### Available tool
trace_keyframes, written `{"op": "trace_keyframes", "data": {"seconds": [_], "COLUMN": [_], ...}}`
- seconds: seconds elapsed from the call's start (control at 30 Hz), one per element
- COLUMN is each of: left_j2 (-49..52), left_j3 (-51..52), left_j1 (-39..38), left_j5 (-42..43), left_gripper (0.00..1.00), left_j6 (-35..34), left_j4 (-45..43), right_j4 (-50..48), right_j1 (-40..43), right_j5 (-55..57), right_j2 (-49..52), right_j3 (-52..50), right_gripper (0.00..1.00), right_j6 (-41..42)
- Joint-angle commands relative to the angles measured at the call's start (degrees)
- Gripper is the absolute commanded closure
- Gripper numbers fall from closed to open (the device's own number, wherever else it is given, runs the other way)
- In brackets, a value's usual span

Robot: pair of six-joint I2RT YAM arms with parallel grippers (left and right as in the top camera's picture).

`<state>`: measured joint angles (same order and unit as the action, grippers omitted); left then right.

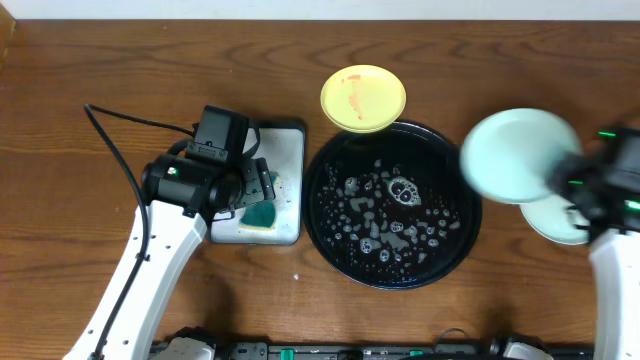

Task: Clean dirty plates on tray and stack at the side
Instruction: 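Stack the pale green plate onto the cleaned plate at right, then pull the yellow plate into the black tray with the right gripper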

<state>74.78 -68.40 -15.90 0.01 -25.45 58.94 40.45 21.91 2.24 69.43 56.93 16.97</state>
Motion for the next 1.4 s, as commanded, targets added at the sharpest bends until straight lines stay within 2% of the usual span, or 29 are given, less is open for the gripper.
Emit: {"op": "trace_keyframes", "data": {"seconds": [0.0, 0.13, 0.27, 0.3, 0.4, 0.43, 0.5, 0.63, 0.77, 0.83, 0.93, 1.03, 1.13, 1.37], "left_j2": [-0.2, -0.2, -0.2, -0.2, -0.2, -0.2, -0.2, -0.2, -0.2, -0.2, -0.2, -0.2, -0.2, -0.2], "left_j3": [-1.6, -1.6, -1.6, -1.6, -1.6, -1.6, -1.6, -1.6, -1.6, -1.6, -1.6, -1.6, -1.6, -1.6], "left_j1": [0.2, 0.2, 0.2, 0.2, 0.2, 0.2, 0.2, 0.2, 0.2, 0.2, 0.2, 0.2, 0.2, 0.2], "left_j5": [-0.5, -0.5, -0.5, -0.5, -0.5, -0.5, -0.5, -0.5, -0.5, -0.5, -0.5, -0.5, -0.5, -0.5], "left_gripper": [0.18, 0.18, 0.18, 0.18, 0.18, 0.18, 0.18, 0.18, 0.18, 0.18, 0.18, 0.18, 0.18, 0.18], "left_j6": [0.2, 0.2, 0.2, 0.2, 0.2, 0.2, 0.2, 0.2, 0.2, 0.2, 0.2, 0.2, 0.2, 0.2], "left_j4": [0.2, 0.2, 0.2, 0.2, 0.2, 0.2, 0.2, 0.2, 0.2, 0.2, 0.2, 0.2, 0.2, 0.2], "right_j4": [-0.6, 0.1, 1.1, 1.2, 1.3, 1.2, 0.9, 0.7, 0.7, 1.1, 3.7, 3.3, -0.3, -17.3], "right_j1": [10.7, 18.1, 19.8, 19.8, 19.5, 19.3, 18.3, 13.2, 3.8, -2.6, -13.2, -23.0, -29.4, -32.7], "right_j5": [-7.2, -7.1, -5.0, -5.1, -6.3, -7.4, -9.0, -18.8, -31.0, -32.5, -31.8, -28.5, -22.7, -21.8], "right_j2": [2.4, 7.6, 13.9, 15.3, 17.6, 17.6, 17.0, 13.5, 8.5, 7.2, 7.8, 11.0, 16.7, 33.3], "right_j3": [0.4, 0.4, 0.4, 0.4, 0.4, 0.4, 0.5, 1.9, 4.7, 6.5, 9.9, 12.7, 16.0, 18.9], "right_gripper": [0.99, 0.99, 0.98, 0.92, 0.57, 0.51, 0.47, 0.46, 0.50, 0.51, 0.58, 0.55, 0.50, 0.43], "right_j6": [2.8, 4.0, 4.0, 4.0, 3.9, 3.2, 0.9, -3.0, -7.4, -9.4, -10.2, -9.3, -7.0, 4.0]}}
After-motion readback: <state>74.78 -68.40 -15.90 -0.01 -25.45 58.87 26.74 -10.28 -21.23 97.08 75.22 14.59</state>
